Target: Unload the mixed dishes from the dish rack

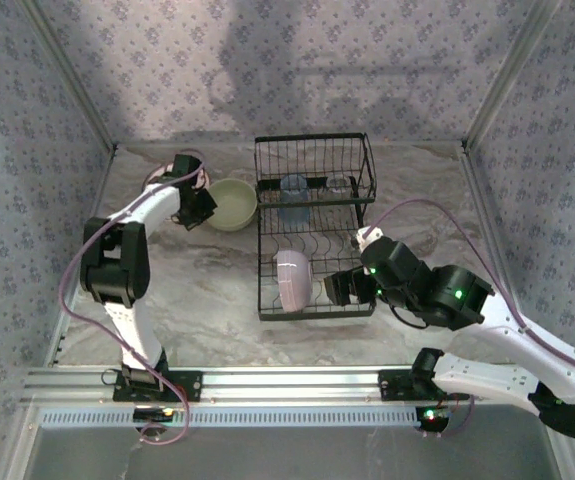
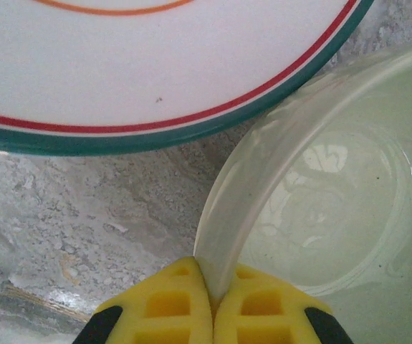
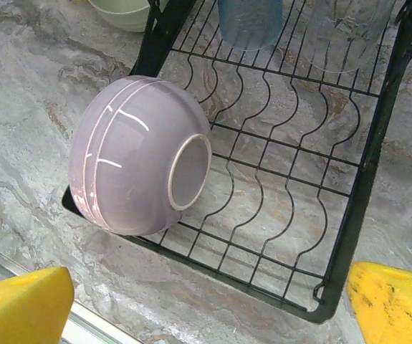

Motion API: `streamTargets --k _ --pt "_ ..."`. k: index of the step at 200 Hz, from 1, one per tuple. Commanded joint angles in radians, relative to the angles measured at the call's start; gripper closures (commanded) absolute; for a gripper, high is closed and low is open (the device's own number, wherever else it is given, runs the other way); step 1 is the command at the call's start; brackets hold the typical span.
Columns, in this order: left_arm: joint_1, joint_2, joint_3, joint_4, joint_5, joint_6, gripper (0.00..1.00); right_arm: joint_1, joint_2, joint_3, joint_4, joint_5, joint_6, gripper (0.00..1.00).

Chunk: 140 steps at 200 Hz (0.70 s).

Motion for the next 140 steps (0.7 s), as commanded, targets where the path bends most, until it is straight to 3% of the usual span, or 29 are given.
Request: streamTargets --k 1,140 --pt "-0.020 0.010 0.085 0.066 0.027 -0.026 1.00 0.011 -0.008 0.029 -0.026 0.031 0.022 0.00" --pt "-0.057 0.100 0.197 0.056 0.034 -0.053 0.99 0.020 -0.014 0.026 -0.049 0.049 0.038 0.00"
